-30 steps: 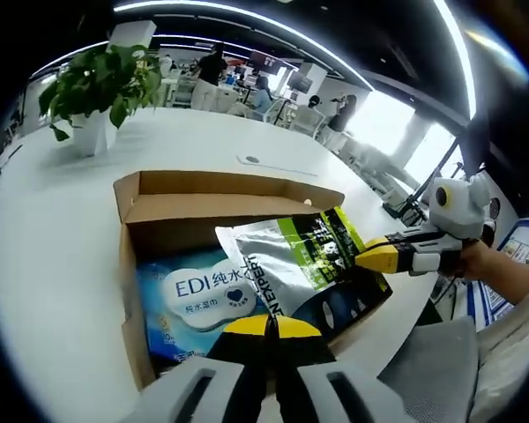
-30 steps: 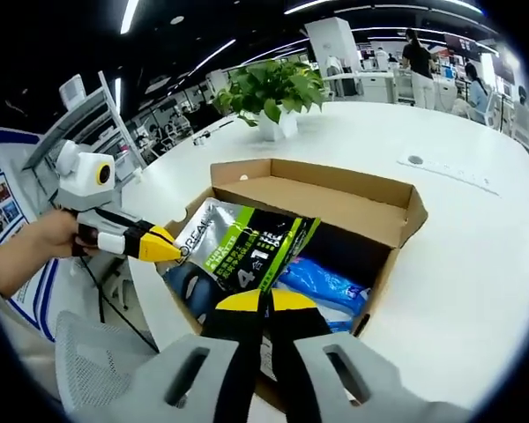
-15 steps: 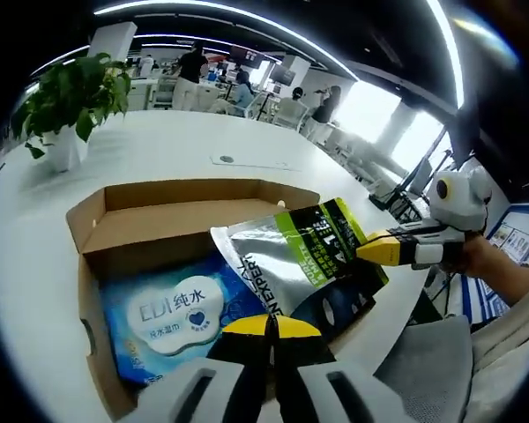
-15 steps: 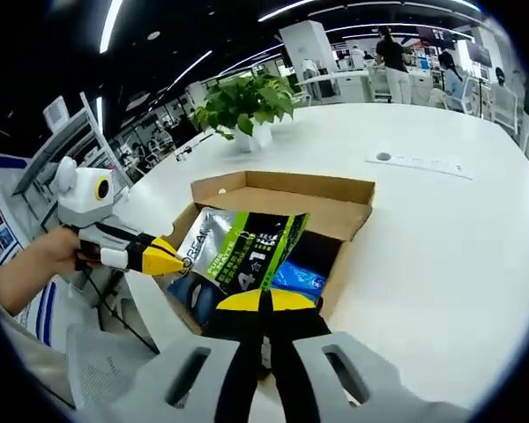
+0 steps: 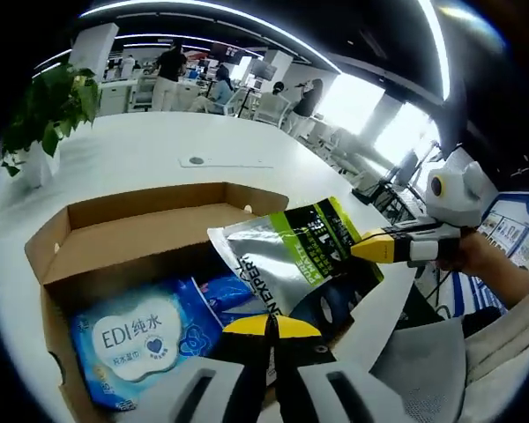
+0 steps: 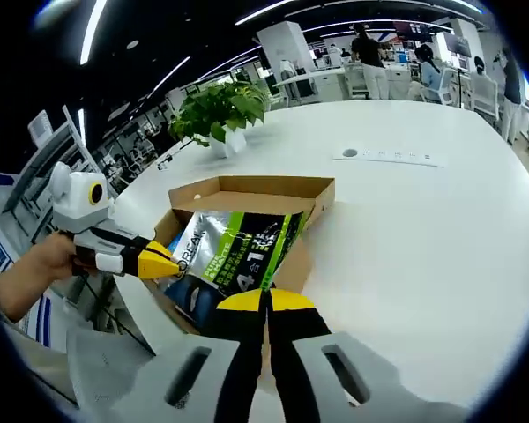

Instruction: Operate the shoe box by opening the lid, removing the specified soft item, and placing it in the target area until the item is outside and the box remains undamaged.

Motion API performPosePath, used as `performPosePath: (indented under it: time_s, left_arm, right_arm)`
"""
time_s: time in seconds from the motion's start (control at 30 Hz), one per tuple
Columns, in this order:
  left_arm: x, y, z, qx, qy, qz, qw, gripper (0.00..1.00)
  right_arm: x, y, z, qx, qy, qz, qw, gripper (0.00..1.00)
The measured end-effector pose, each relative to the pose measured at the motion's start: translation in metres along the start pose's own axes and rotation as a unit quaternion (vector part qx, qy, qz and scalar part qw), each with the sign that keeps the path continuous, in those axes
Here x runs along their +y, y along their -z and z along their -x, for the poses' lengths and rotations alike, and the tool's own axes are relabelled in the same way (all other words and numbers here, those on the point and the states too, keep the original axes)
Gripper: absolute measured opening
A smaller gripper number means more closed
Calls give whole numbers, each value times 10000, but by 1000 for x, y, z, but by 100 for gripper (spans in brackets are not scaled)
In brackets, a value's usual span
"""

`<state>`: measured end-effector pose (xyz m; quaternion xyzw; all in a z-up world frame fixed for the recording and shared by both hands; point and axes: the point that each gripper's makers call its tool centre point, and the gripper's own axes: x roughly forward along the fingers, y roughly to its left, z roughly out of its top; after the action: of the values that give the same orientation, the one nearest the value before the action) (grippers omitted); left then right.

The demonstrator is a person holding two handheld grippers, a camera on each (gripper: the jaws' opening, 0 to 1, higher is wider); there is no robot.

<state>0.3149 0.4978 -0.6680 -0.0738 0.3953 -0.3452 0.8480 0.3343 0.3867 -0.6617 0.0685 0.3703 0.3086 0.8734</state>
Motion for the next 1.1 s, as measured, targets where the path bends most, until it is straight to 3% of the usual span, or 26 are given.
performPosePath:
  time_s: [1.1]
  left_arm:
    - [-50,-19,-63,393,497,-379,9973,0]
  right_arm:
    - [-73,4,41,23,578,-401,9975,0]
